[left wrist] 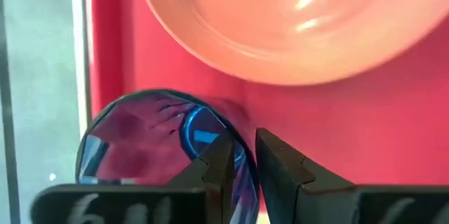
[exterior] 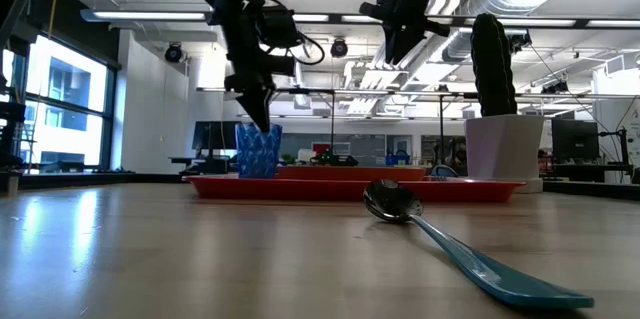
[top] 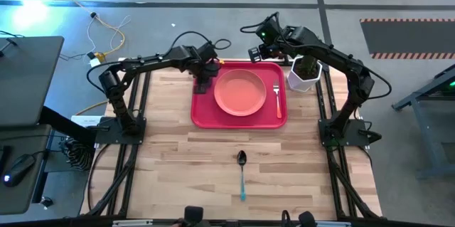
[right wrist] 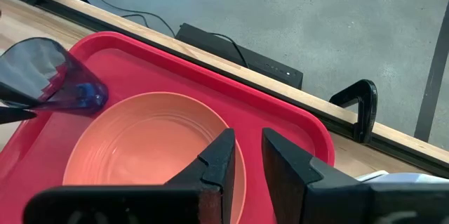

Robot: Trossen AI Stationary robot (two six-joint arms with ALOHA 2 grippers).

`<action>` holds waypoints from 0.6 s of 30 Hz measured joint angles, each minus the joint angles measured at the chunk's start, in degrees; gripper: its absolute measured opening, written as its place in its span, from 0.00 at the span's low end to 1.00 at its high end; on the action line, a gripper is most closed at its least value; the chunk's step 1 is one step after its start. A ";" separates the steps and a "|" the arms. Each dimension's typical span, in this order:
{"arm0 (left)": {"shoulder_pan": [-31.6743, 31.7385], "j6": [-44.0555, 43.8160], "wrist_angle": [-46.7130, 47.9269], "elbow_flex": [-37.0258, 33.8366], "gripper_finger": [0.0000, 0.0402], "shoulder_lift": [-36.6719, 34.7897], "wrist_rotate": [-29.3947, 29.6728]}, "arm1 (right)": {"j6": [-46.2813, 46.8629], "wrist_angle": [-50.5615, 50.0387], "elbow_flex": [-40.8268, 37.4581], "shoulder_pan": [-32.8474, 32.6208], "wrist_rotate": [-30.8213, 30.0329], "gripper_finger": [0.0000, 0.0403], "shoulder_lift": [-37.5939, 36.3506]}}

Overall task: Pick and place plate/cup/fork/spoon on tray
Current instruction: Put the blue cup on the top left of the orange plate

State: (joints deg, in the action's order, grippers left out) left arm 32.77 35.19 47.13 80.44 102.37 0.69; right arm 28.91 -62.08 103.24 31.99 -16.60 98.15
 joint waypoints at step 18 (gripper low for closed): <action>-0.22 -1.08 -1.96 0.02 0.12 0.00 0.09 | 0.02 0.00 0.00 0.00 0.00 0.16 0.00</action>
State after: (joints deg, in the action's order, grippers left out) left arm 32.56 34.11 45.17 80.47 102.37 0.78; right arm 28.92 -62.08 103.24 31.99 -16.60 98.15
